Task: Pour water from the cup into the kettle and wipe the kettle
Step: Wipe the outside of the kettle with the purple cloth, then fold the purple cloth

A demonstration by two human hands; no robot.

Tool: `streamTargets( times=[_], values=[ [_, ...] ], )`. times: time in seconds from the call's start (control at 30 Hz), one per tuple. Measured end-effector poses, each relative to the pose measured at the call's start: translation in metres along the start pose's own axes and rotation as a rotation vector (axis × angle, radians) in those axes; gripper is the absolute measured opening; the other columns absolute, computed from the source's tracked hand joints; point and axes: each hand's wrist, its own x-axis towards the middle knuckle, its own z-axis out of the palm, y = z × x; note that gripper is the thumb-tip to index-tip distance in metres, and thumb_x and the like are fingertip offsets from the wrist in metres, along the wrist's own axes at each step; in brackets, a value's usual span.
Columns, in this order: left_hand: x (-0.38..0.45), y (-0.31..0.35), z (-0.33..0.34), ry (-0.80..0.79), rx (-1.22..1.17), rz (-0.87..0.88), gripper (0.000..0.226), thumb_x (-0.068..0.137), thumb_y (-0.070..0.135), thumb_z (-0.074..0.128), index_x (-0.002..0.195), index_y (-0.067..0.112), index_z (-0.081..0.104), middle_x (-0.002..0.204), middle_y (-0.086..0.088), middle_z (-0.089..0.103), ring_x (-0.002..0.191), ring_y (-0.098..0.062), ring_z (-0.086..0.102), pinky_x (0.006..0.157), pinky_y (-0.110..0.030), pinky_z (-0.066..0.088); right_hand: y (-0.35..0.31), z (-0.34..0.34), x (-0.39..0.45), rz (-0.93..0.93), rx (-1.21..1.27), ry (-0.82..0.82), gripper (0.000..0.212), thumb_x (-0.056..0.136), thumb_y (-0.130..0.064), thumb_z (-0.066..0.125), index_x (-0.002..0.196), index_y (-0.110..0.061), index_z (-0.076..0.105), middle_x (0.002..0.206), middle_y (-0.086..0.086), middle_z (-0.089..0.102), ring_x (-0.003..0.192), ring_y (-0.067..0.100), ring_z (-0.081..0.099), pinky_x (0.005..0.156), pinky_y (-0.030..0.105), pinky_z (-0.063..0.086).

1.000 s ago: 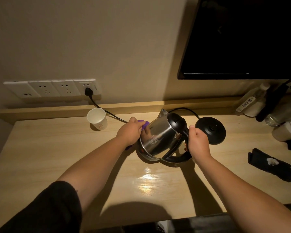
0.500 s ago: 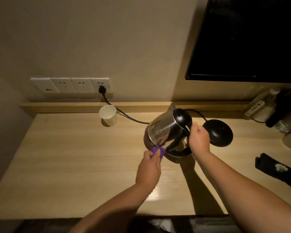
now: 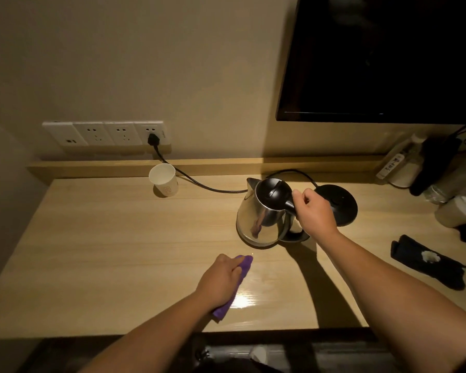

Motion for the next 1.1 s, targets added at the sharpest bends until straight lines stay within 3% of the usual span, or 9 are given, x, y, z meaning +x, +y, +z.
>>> streamTargets(
  times=[0.23,0.33,0.5,0.63,0.7,0.83,0.97,1.03,1.1],
  values=[
    [-0.009,0.009,-0.027,-0.019,-0.086,0.007,0.039,0.102,0.029,0.038,0.139,0.032,0.047,0.117,0.002,0.052,0.101,-0.01,0.05,0.086,-0.021,0.034,0.016,-0.04,0.017,-0.134,-0.181,-0.161,0.037,0.1,-0.045,0.044,0.08,-0.016,0.055,0.076,0.008,0.064,0.074,0.023,0.061,0.067,0.04,0.049],
    [-0.012,0.01,-0.037,-0.052,-0.11,0.013,0.038,0.101,0.028,0.04,0.139,0.028,0.049,0.127,0.005,0.054,0.112,-0.011,0.049,0.093,-0.023,0.033,0.018,-0.054,0.025,-0.203,-0.278,-0.27,0.034,0.102,-0.044,0.04,0.084,-0.021,0.057,0.082,0.004,0.063,0.079,0.021,0.06,0.069,0.038,0.048],
    [-0.021,0.007,-0.054,-0.094,-0.247,-0.042,0.036,0.101,0.028,0.044,0.136,0.026,0.052,0.134,0.008,0.055,0.118,-0.01,0.05,0.1,-0.026,0.035,0.025,-0.065,0.03,-0.241,-0.349,-0.301,0.034,0.102,-0.047,0.037,0.088,-0.025,0.059,0.089,0.002,0.062,0.088,0.025,0.06,0.076,0.041,0.049],
    [-0.033,0.005,-0.066,-0.167,-0.49,-0.113,0.031,0.1,0.028,0.046,0.128,0.024,0.059,0.121,0.004,0.064,0.105,-0.013,0.061,0.092,-0.027,0.047,0.014,-0.065,0.016,-0.388,-0.512,-0.119,0.044,0.098,-0.048,0.047,0.127,-0.017,0.059,0.125,0.009,0.053,0.119,0.028,0.048,0.097,0.045,0.042],
    [-0.039,0.0,-0.072,-0.197,-0.659,-0.164,0.027,0.099,0.027,0.05,0.121,0.019,0.063,0.113,-0.003,0.068,0.1,-0.019,0.064,0.088,-0.029,0.05,-0.01,-0.055,-0.008,-0.517,-0.496,-0.057,0.048,0.093,-0.048,0.054,0.13,-0.016,0.058,0.13,0.008,0.052,0.122,0.027,0.045,0.102,0.047,0.04],
    [-0.052,-0.016,-0.085,-0.274,-0.863,-0.193,0.029,0.097,0.023,0.053,0.118,0.003,0.061,0.108,-0.013,0.066,0.092,-0.021,0.061,0.087,-0.033,0.048,-0.06,-0.007,-0.075,-0.775,-0.469,-0.413,0.056,0.09,-0.047,0.061,0.135,-0.015,0.056,0.136,0.008,0.056,0.127,0.025,0.047,0.108,0.044,0.038],
    [-0.079,-0.038,-0.114,-0.356,-0.897,-0.179,0.032,0.096,0.027,0.055,0.115,0.001,0.061,0.099,-0.012,0.066,0.083,-0.02,0.062,0.076,-0.029,0.051,-0.097,0.052,-0.125,-0.592,-0.48,-0.767,0.065,0.093,-0.04,0.063,0.15,-0.023,0.035,0.144,-0.001,0.05,0.127,0.015,0.047,0.101,0.026,0.036],
    [-0.09,-0.049,-0.125,-0.399,-0.894,-0.16,0.029,0.096,0.027,0.055,0.11,0.003,0.061,0.097,-0.013,0.064,0.081,-0.019,0.062,0.073,-0.029,0.051,-0.11,0.066,-0.136,-0.529,-0.482,-0.856,0.054,0.094,-0.033,0.063,0.144,-0.02,0.046,0.131,0.0,0.06,0.109,0.012,0.054,0.087,0.023,0.038],
    [-0.109,-0.063,-0.139,-0.47,-0.815,-0.121,0.032,0.097,0.032,0.052,0.11,0.004,0.059,0.098,-0.011,0.063,0.083,-0.018,0.061,0.074,-0.029,0.051,-0.125,0.082,-0.151,-0.52,-0.468,-0.886,0.032,0.095,-0.031,0.061,0.124,-0.017,0.062,0.113,0.0,0.066,0.095,0.014,0.057,0.076,0.025,0.042]
  ],
)
